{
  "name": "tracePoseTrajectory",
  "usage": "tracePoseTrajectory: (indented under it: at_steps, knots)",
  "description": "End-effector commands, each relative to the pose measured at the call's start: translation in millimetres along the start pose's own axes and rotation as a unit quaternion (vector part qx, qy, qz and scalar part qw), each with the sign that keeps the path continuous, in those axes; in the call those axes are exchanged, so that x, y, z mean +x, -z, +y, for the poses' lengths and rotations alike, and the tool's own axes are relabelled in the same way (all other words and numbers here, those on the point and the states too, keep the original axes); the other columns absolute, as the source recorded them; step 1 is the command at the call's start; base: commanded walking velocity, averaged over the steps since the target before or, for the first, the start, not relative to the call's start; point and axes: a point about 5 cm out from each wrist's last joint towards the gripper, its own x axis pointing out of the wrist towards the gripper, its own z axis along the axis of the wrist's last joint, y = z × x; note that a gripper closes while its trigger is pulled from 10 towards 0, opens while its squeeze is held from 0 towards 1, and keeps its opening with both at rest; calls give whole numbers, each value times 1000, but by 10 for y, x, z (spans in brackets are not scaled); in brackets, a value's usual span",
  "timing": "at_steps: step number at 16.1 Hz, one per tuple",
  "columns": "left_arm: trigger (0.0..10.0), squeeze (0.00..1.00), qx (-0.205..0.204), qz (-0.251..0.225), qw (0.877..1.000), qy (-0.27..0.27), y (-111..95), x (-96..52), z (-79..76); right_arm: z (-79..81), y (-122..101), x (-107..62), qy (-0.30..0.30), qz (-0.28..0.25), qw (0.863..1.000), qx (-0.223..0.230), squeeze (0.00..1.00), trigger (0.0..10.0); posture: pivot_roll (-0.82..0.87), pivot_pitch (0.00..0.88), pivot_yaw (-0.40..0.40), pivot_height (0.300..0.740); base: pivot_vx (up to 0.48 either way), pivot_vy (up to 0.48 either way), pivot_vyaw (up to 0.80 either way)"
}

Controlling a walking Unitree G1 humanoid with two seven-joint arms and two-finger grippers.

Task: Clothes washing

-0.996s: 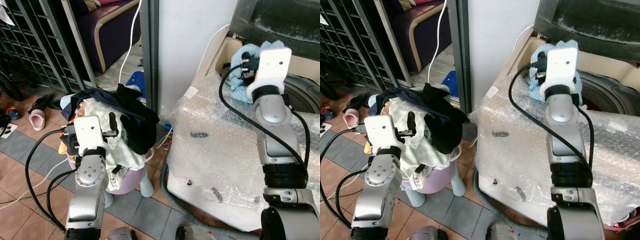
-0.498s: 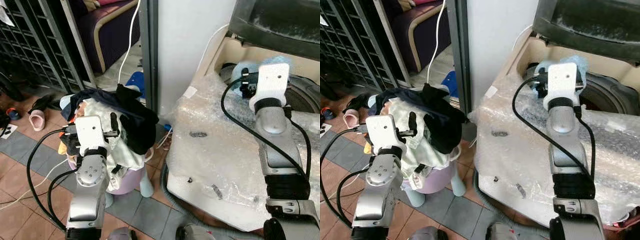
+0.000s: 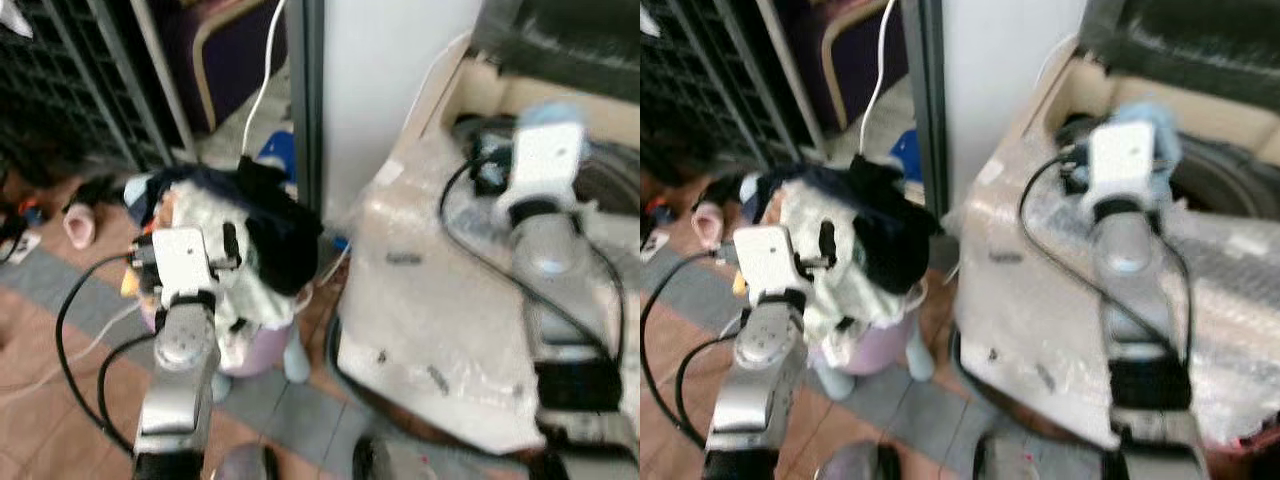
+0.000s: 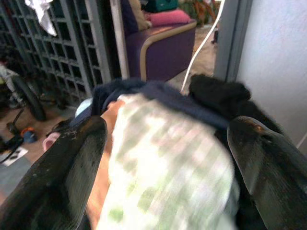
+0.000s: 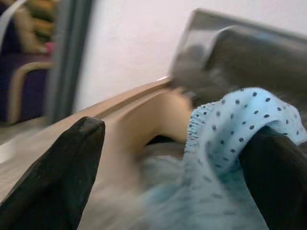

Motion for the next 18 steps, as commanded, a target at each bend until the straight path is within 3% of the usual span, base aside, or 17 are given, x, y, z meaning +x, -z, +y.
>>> tracePoseTrajectory:
  at_steps: [1,5,7,12,13,14,15,18]
  knots:
    - [10000,0,4,8,1000,-1,27,-1,12,23,-80,-9,-9,-16,1000,4,1000,10000,-40,25,36,740,-270,0,0]
    - [10000,0,4,4,1000,0,20,0,14,98,64,-84,-36,31,999,5,1000,10000,-40,25,36,740,-63,0,0]
    - [10000,0,3,4,1000,-1,26,7,12,8,505,-352,-14,164,986,38,1000,10000,-44,18,30,740,0,0,0]
    - [10000,0,5,4,1000,1,26,22,13,131,360,-401,-47,116,992,29,1000,10000,-48,15,36,740,0,0,0]
    - [10000,0,5,3,1000,0,26,23,14,149,352,-424,-46,117,991,46,969,10000,-47,14,37,740,0,0,0]
    - [10000,0,5,1,1000,-3,23,22,26,225,277,-466,-66,99,989,86,404,10000,-48,14,37,740,0,0,0]
    - [10000,0,4,0,1000,-5,20,21,32,267,230,-481,-80,86,988,101,35,10000,-50,15,38,740,0,0,0]
    - [10000,0,1,-12,1000,-4,-15,19,34,428,80,-540,-121,43,986,106,0,10000,-49,15,40,740,0,0,0]
